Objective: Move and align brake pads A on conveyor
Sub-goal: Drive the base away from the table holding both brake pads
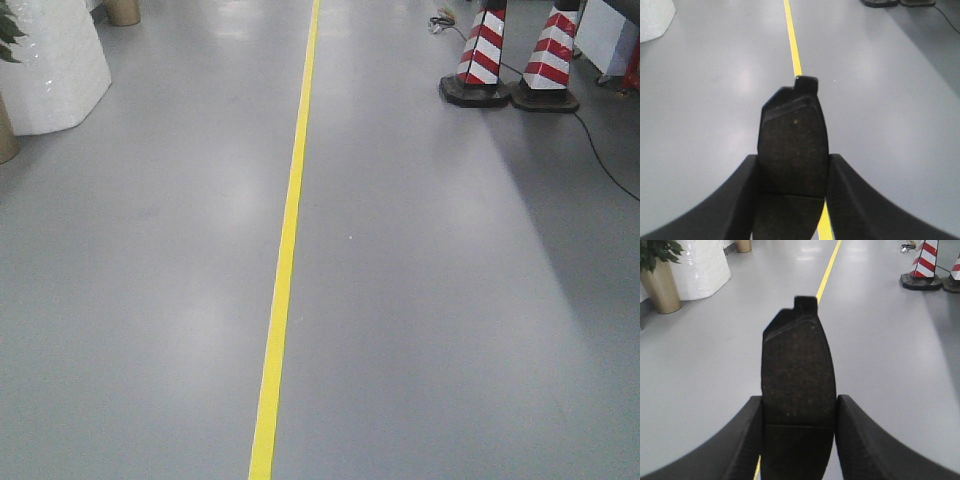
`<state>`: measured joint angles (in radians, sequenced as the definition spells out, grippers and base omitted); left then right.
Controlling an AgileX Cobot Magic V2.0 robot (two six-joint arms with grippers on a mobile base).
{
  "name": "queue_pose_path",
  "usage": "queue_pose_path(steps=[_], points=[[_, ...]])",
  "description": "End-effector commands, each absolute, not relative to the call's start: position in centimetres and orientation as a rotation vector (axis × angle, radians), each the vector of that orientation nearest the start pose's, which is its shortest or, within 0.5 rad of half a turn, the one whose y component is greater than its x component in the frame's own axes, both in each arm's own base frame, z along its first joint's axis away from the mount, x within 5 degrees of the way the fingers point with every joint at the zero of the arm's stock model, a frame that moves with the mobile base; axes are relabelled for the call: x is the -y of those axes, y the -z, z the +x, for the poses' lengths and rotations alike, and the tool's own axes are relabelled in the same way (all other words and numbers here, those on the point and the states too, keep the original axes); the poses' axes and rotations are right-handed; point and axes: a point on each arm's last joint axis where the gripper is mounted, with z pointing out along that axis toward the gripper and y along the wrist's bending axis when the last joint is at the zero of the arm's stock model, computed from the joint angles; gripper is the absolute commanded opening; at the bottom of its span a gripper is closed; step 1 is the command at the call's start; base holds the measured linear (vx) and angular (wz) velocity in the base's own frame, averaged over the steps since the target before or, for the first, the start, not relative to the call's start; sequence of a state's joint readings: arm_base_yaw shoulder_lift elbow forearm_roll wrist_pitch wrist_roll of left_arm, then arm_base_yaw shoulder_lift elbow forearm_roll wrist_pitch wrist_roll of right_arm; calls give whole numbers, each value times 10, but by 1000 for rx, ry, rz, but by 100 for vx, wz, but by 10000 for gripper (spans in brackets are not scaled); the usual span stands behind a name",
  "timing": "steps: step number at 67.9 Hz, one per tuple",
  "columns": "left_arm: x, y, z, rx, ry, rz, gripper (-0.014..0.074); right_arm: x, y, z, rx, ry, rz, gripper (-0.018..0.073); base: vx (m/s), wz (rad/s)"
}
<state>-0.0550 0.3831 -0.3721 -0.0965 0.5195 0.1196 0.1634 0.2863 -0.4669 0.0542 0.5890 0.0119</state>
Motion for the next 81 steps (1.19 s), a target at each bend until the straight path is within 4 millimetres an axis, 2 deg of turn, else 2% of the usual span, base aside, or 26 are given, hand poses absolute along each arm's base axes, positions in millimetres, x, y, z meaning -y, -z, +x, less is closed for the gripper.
queue_pose_path(steps=[1, 81], points=[[9, -284, 87, -1892, 70, 102, -6, -13, -315, 63, -1778, -170, -123, -7, 67, -1], [9, -284, 87, -1892, 70, 102, -6, -13, -314, 63, -1792, -169, -124, -7, 70, -3]])
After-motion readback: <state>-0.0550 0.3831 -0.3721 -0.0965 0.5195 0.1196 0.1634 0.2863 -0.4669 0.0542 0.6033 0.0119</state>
